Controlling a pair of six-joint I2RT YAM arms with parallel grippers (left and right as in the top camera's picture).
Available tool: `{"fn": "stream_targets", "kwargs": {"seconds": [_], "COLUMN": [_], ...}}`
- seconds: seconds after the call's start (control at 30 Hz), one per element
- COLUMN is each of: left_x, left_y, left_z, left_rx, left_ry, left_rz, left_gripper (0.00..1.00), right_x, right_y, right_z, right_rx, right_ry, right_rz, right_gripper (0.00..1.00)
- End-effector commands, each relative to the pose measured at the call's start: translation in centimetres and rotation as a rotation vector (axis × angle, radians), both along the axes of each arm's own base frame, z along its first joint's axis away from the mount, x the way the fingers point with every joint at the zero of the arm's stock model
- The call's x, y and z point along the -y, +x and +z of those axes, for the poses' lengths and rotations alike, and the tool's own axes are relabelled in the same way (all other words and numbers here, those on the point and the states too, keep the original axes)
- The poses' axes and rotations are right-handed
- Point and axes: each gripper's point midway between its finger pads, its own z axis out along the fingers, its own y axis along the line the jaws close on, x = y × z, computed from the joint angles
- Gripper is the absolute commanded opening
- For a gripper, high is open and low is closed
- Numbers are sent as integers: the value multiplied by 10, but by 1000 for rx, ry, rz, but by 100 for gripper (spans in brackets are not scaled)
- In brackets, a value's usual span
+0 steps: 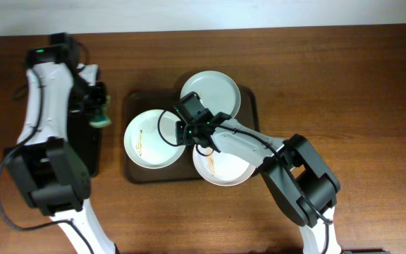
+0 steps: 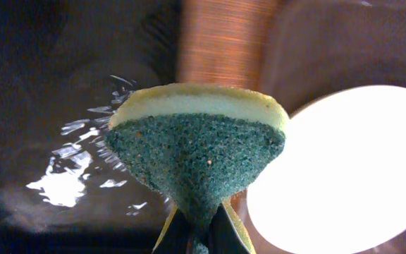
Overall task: Clean dirty plates on tray and stack at the side
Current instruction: 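Grasp the green sponge from the black tray with the left gripper, then scrub the held plate with the sponge in the left gripper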
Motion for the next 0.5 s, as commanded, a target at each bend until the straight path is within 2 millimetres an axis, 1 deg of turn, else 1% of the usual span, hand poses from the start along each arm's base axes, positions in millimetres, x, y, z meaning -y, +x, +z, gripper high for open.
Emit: {"fn": "stream_targets", "kwargs": {"seconds": [0.0,0.07,0.1,0.17,0.2,0.23,0.27,0.3,0.33,0.4,0.43,0.47], "left_x": [55,85,94,99,101,113,121,124,124,131,143,160], "left_y": [-5,-18,-27,-43,-48,-51,-55,-62,-68,-69,-66,-61], "left_z": [-35,-61,-72,-93,-99,-105,-113,-122,-129,-127,-124,-118], "left_rx": [-77,-113,-135,-178,-187,-180,-180,-189,-205,-209,-185,-142], "left_ry": [-67,-72,-70,-72,-87,-142,-156,-153,-146,-187,-261,-364], "left_rz": [-132,-209,-233,-244,-246,-255,-272,-279,-237,-229,-262,-313], "left_gripper": [1,1,1,1,1,1,1,1,1,1,1,1], "right_x": [3,7,6,6,6,6,6,6,6,6,6,6], "right_y": [5,6,6,7,7,8,8,8,7,8,8,7], "right_z": [-4,-4,-4,-4,-4,-3,-3,-3,-3,-3,-3,-3], "right_rx": [-50,-68,-68,-65,-64,-62,-59,-59,-63,-62,-62,-63], "right_ry": [54,68,68,70,70,72,74,74,71,72,72,71], "right_rz": [1,-4,-2,-3,-4,-3,-3,-3,-3,-3,-3,-3], "right_gripper": [4,4,4,4,4,4,4,4,4,4,4,4]}}
